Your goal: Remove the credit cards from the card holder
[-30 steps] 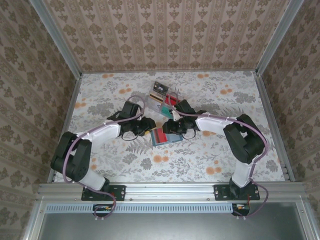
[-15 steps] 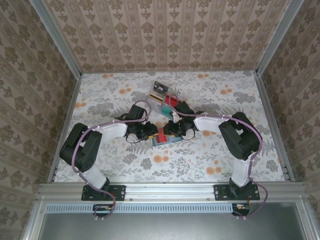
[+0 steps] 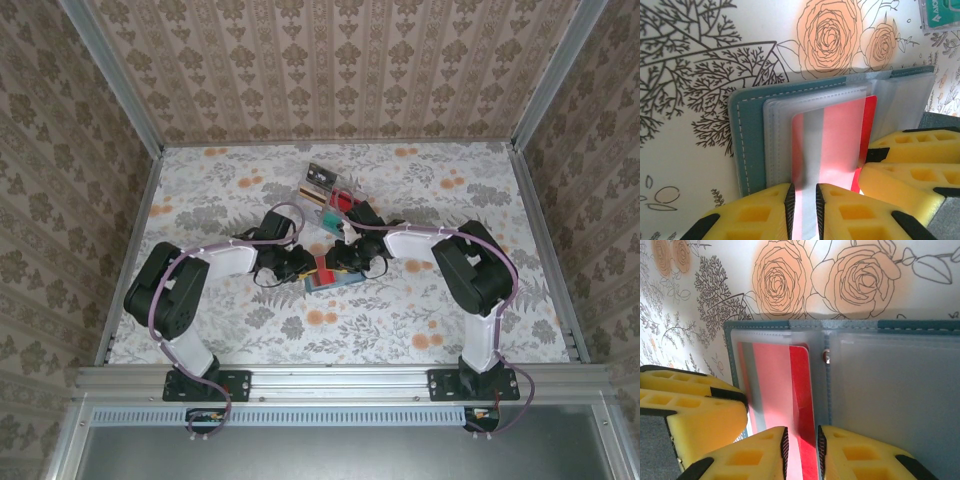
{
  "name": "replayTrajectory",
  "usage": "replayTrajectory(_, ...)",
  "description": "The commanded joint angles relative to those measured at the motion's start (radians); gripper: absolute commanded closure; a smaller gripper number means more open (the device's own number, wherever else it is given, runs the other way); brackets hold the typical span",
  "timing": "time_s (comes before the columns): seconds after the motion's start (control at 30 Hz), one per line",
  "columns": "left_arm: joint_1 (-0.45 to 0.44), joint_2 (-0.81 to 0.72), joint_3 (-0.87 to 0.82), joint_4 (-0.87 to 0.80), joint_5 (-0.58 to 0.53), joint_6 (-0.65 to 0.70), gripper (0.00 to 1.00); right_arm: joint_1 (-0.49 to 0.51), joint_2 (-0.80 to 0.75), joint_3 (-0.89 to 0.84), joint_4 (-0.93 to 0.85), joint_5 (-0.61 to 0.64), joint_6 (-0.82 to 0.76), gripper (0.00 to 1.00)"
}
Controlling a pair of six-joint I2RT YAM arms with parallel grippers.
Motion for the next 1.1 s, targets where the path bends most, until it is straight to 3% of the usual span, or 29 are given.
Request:
replayTrajectory(0.0,-0.007,0.027,-0.02,-0.028,-0.036,0.028,0.77,-0.003,0.027,0.014,-0.032,-0.013,-0.021,0.73)
replayTrajectory(0.53,0.016,-0.012,-0.065,-0.062,-0.061,0.07,0.73,-0.046,-0.12,-0.113,0.116,-0.024,0.024,0.97)
replayTrajectory(0.8,0.026,-0.027,-0.047,-0.042,-0.042,0.083,0.71,-0.085,-0.191,-0.184,0.176,-0.014,0.01,1.0)
replayTrajectory(1.07,0.036,-0.123,-0.01,0.055,0.041,0.081,0.57,-0.133,-0.301,-0.256,0.269,-0.088,-0.014,1.0)
